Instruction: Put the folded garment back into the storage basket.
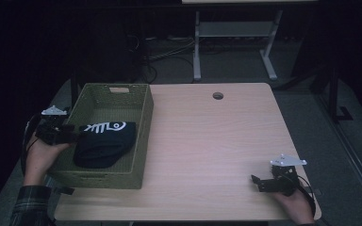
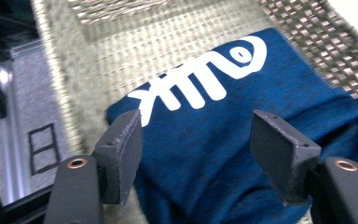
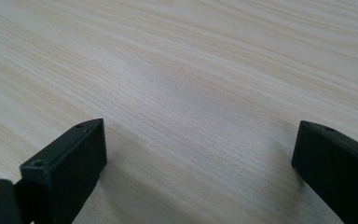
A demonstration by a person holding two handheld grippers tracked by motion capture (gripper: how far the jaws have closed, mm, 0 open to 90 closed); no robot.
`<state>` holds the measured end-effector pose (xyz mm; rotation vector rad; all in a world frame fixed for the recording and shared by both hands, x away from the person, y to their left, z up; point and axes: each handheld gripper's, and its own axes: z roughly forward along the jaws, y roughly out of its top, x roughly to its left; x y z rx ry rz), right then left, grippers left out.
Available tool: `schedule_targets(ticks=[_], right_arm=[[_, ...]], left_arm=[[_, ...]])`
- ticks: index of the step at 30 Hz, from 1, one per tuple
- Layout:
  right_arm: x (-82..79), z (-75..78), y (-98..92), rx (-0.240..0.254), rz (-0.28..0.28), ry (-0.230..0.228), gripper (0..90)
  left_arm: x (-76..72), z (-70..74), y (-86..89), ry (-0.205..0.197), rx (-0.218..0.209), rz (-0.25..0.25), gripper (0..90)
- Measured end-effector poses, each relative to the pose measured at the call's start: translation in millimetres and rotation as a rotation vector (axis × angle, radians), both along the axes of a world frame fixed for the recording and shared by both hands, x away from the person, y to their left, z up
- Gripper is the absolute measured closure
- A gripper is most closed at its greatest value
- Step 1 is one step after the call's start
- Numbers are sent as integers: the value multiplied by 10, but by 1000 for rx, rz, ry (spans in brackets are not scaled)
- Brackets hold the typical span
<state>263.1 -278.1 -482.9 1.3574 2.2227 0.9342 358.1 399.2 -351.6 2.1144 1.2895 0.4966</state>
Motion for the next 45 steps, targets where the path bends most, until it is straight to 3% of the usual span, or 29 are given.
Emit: schedule_targets(ticks=[2,7,21,35,45], right_arm=[[0,0,0,0,0,0,27],[0,0,0,0,0,0,27],[0,0,0,0,0,0,27],[0,1,0,0,0,0,27],[-1,1,0,1,1,-1,26]], left_arm=[[-30,16,-90,-14,-34,-12,322],[-65,65,-274,-32,-73,-45,294],[-133,169,-789,-94,-152,-101,170],[-195,277,-1405,-107,-183,-192,131],[-297,195,-1847,-103,-234,-253,131]])
